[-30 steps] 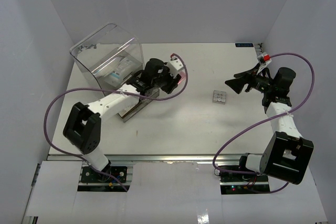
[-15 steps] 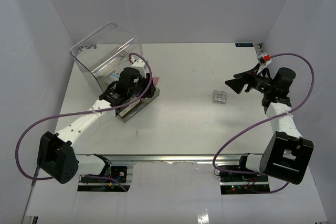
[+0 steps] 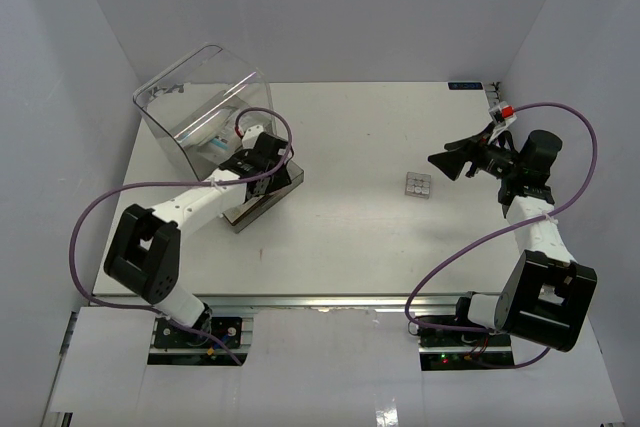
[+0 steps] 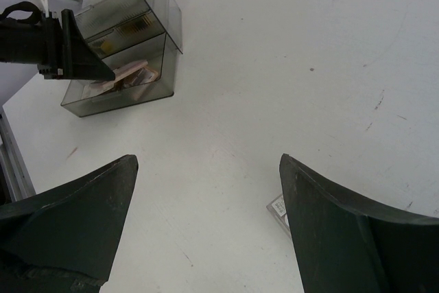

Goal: Organize the makeup

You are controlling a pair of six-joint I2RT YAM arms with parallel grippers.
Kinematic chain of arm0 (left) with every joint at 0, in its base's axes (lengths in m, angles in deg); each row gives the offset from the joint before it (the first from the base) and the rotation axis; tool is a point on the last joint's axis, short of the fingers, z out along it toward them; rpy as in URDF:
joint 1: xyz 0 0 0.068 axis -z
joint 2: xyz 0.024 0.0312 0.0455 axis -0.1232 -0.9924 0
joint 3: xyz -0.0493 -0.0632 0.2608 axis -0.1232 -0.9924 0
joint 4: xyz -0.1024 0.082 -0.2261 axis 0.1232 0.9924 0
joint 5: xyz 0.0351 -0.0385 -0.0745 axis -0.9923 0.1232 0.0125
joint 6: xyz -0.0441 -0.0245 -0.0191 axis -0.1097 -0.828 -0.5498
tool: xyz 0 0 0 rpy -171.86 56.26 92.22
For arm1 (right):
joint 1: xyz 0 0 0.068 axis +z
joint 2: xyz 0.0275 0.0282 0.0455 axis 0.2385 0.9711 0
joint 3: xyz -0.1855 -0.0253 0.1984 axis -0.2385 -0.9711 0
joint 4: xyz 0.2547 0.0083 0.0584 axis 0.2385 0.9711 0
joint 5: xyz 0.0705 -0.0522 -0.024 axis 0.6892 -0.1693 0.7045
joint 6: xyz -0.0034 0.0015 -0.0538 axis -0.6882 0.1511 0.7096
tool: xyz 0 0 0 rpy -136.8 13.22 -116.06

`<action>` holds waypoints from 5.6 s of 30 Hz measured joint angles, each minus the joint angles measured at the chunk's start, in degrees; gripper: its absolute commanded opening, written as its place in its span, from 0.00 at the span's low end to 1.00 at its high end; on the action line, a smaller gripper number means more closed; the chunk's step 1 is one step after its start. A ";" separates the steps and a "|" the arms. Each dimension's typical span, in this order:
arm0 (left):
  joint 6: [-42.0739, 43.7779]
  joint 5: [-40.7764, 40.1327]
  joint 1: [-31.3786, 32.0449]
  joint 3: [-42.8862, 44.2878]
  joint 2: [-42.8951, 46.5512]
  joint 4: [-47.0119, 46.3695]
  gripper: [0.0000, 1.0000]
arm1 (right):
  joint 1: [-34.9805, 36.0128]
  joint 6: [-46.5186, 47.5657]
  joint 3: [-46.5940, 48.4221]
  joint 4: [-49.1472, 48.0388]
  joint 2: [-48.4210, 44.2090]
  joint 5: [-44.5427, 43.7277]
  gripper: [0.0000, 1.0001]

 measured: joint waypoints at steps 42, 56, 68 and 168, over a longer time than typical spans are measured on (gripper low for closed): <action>-15.89 -16.85 0.60 17.32 -17.62 7.20 0.69 | 0.00 0.24 0.00 0.00 0.00 0.14 0.90; -13.12 -14.71 0.27 16.37 -15.56 7.12 0.95 | 0.00 0.26 0.00 0.02 0.00 0.14 0.90; 5.46 8.65 -0.27 2.21 4.80 -4.81 0.96 | 0.44 5.35 1.91 7.10 1.99 -2.76 0.90; 33.55 5.89 -0.79 -27.05 66.05 -11.61 0.98 | 61.66 24.18 65.84 33.06 57.48 -43.33 0.51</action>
